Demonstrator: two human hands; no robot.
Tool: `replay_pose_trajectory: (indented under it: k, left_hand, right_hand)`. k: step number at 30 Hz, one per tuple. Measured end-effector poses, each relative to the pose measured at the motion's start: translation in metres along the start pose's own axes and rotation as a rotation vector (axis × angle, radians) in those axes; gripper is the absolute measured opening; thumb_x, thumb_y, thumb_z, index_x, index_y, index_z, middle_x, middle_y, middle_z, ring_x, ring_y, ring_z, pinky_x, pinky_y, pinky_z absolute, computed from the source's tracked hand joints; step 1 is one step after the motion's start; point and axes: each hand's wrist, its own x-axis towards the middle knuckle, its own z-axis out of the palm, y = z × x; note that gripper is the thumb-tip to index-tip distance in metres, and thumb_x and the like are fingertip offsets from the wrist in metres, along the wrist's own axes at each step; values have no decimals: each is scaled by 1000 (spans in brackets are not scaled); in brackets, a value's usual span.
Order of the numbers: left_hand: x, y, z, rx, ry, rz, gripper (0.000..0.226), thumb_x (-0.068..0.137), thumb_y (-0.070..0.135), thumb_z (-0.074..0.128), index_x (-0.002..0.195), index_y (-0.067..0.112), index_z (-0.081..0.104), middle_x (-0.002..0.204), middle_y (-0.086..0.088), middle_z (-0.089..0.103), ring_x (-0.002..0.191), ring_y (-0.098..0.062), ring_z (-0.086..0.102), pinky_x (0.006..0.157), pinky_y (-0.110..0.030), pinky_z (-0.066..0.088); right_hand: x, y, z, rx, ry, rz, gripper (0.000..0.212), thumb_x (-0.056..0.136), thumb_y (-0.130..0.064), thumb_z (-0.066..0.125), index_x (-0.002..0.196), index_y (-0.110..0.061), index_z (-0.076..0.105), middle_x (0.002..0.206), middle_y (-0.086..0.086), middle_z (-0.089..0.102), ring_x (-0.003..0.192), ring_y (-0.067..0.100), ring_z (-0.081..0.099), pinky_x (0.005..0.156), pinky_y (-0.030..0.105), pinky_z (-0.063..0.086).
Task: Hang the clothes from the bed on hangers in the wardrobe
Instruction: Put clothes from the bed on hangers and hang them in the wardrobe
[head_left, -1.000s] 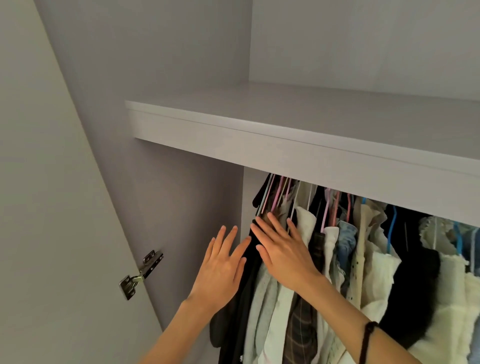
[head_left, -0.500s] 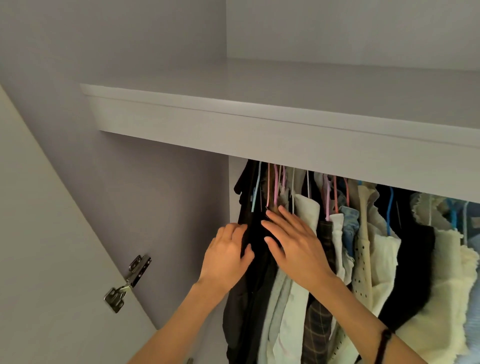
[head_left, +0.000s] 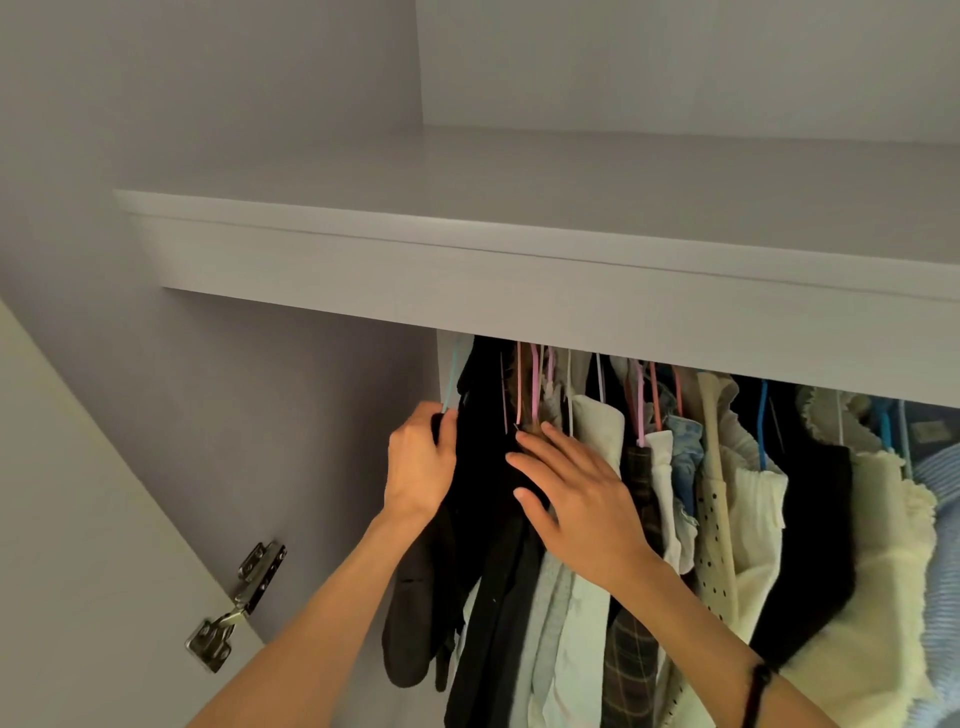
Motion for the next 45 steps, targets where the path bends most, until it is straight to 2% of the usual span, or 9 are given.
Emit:
replay_pose_trajectory:
  k: [12, 16, 18, 20, 25, 32, 36, 41, 45]
  left_hand:
    - [-43, 12, -46, -60, 89, -7, 10, 96, 19, 47, 92, 16, 56, 49, 8, 38, 41, -5, 42, 40, -13, 32]
    - [-74, 8, -57, -40, 57, 17, 8, 95, 18, 48, 90, 22, 53, 48, 10, 38, 40, -5, 41, 39, -14, 32]
    - [-83, 7, -60, -41, 55, 8, 7, 94, 18, 48, 90, 23, 51, 49, 9, 38, 40, -4, 42, 39, -13, 31]
    - [-90, 4, -65, -29, 60, 8, 7, 94, 18, 49, 92, 24, 51, 50, 10, 39, 40, -4, 41, 39, -13, 31]
    - [-114, -6, -78, 53, 7, 65, 8, 94, 25, 50, 97, 23, 56, 54, 11, 42, 46, -7, 45, 42, -14, 33]
    - [-143, -27, -96, 92, -115, 160, 26, 93, 38, 45, 89, 20, 63, 72, 19, 47, 65, 1, 51, 59, -6, 36]
    - [-143, -34, -110, 168, -6, 155, 27, 94, 30, 41, 102, 17, 63, 91, 24, 46, 80, 5, 52, 66, -7, 40]
    - [-153, -20, -121, 289, 90, 111, 37, 93, 30, 40, 119, 10, 58, 113, -1, 55, 98, -11, 55, 83, -12, 37]
    - [-183, -5, -121, 395, 56, 49, 48, 94, 33, 36, 136, 13, 43, 139, -7, 43, 128, -20, 41, 108, -30, 32]
  right_hand:
    - [7, -7, 2, 107, -36, 48, 42, 94, -42, 35, 115, -21, 66, 125, -3, 61, 125, 20, 49, 106, 38, 32]
    - [32, -41, -14, 491, -23, 234, 45, 96, -40, 38, 130, -15, 54, 127, -1, 59, 126, 14, 46, 110, 29, 24]
    - [52, -63, -27, 807, -135, 394, 48, 97, -31, 43, 143, -19, 33, 132, -9, 51, 121, 1, 43, 106, 18, 27]
    - [72, -82, -33, 1093, -254, 528, 56, 98, -28, 43, 147, -17, 19, 137, -8, 47, 118, 3, 47, 107, 24, 33]
    - [97, -111, -42, 1527, -265, 844, 29, 98, -14, 44, 125, -3, 46, 106, 13, 64, 93, 19, 64, 81, 34, 55]
    - [81, -126, -46, 1294, -404, 844, 16, 97, -8, 43, 103, -6, 57, 70, 6, 52, 59, 13, 53, 58, 25, 53]
    - [61, -120, -50, 1136, -521, 783, 16, 94, -15, 48, 97, -7, 62, 65, 4, 56, 49, 12, 43, 49, 22, 42]
    - [26, -102, -67, 980, -660, 588, 25, 97, -27, 45, 90, -12, 64, 60, 0, 50, 46, 11, 32, 47, 22, 29]
    - [-2, -94, -82, 863, -685, 399, 33, 96, -36, 44, 77, -18, 64, 52, -7, 41, 46, 7, 33, 51, 20, 27]
